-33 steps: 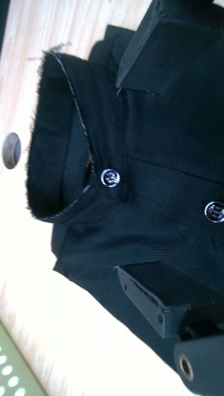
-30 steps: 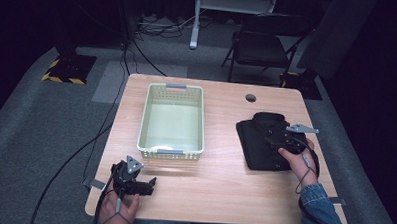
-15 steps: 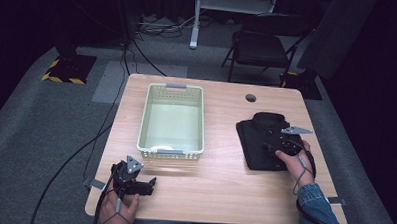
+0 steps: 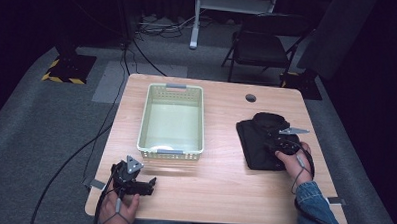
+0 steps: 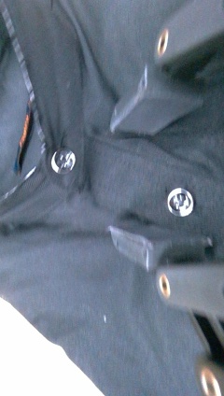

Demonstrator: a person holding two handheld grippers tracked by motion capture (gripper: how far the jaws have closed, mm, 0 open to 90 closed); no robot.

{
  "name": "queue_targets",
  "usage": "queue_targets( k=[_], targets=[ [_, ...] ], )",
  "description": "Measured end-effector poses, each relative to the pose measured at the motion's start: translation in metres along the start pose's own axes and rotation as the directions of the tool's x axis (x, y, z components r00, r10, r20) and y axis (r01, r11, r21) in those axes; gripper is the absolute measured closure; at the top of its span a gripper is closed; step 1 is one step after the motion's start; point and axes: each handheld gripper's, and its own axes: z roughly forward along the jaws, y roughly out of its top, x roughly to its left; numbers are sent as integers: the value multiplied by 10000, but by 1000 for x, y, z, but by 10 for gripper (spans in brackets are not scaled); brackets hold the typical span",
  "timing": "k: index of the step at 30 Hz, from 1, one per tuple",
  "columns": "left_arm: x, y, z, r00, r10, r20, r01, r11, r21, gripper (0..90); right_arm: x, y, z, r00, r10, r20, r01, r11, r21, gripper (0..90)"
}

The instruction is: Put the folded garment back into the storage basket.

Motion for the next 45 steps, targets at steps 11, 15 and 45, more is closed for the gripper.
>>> queue_targets(
  k=[11, 15, 45],
  targets=[
    [0, 0, 0, 10000, 6, 5, -6, 10000, 2, 4, 5, 1, 1, 9998, 145, -169, -146, 9999, -45, 642],
    [0, 0, 0, 10000, 10, 4, -10, 10000, 1, 3, 5, 0, -1, 9997, 219, -141, -222, 9996, -172, 765],
    [0, 0, 0, 10000, 19, -11, -19, 10000, 3, 4, 16, 35, -52, 9940, -376, 1028, 486, 9931, -1067, 837]
  ],
)
